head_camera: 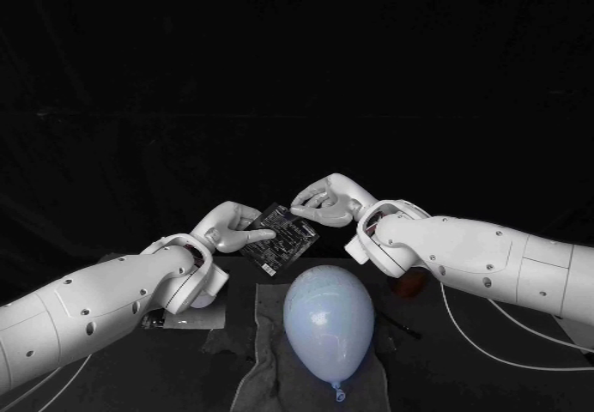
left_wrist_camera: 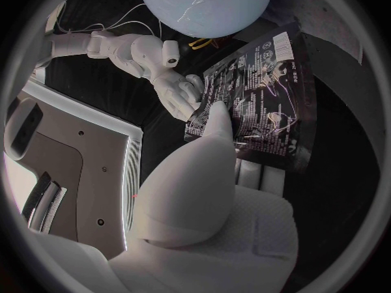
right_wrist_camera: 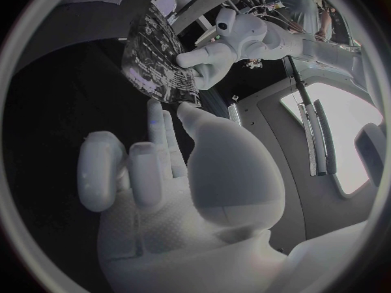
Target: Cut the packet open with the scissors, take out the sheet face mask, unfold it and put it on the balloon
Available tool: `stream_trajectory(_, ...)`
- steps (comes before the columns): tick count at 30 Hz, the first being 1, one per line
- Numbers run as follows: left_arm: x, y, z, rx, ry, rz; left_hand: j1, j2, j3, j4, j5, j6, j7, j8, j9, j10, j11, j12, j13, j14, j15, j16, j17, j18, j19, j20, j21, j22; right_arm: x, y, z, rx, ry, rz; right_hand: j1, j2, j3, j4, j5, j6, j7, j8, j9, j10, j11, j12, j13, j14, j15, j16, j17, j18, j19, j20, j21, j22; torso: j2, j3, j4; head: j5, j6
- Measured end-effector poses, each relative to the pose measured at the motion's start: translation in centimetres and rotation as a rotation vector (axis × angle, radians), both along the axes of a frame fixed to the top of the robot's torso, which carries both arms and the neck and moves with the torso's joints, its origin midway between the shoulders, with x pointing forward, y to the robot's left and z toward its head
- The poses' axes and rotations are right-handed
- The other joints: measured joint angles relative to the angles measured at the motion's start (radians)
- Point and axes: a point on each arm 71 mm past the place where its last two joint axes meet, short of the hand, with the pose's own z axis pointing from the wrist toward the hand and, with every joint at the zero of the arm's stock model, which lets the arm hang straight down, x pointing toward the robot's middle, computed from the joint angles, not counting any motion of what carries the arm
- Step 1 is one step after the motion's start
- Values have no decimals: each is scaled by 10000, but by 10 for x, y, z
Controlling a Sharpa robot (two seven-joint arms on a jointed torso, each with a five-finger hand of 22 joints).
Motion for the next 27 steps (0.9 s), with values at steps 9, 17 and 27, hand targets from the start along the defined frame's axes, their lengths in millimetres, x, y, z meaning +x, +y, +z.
stream_trajectory(9,0,0,0,-33,60,14,-12,-13,0,0,0,0,0,0,12,-1,0,0,0,0,0,0,9,-6,0,0,39,10,0,1,-4,-123,175,154,70,-69,41,-41,1,48,24,0,-12,-1,0,-63,-20,0,0,-5,-17,-1,0,0,-1,1,0,-1,3,-1,-24)
stream_trajectory(17,0,1,-1,-76,113,32,-12,-13,0,0,-1,0,0,0,13,-2,1,-1,0,0,0,-39,8,-9,-1,0,39,9,0,0,-5,-217,290,247,110,-109,70,-70,2,48,24,0,-13,-1,0,-63,-20,0,0,-11,-32,-1,-1,1,-1,5,0,-2,2,0,-26)
stream_trajectory(27,0,1,-1,-114,145,37,-12,-13,0,0,-1,1,-1,0,12,-2,1,-1,0,0,0,-39,5,-14,-1,1,39,11,1,-1,-6,-335,384,274,211,-169,253,-192,1,48,23,-38,-42,-1,1,-153,-38,-1,1,-25,-35,0,-1,1,-2,7,-4,-3,3,0,-43)
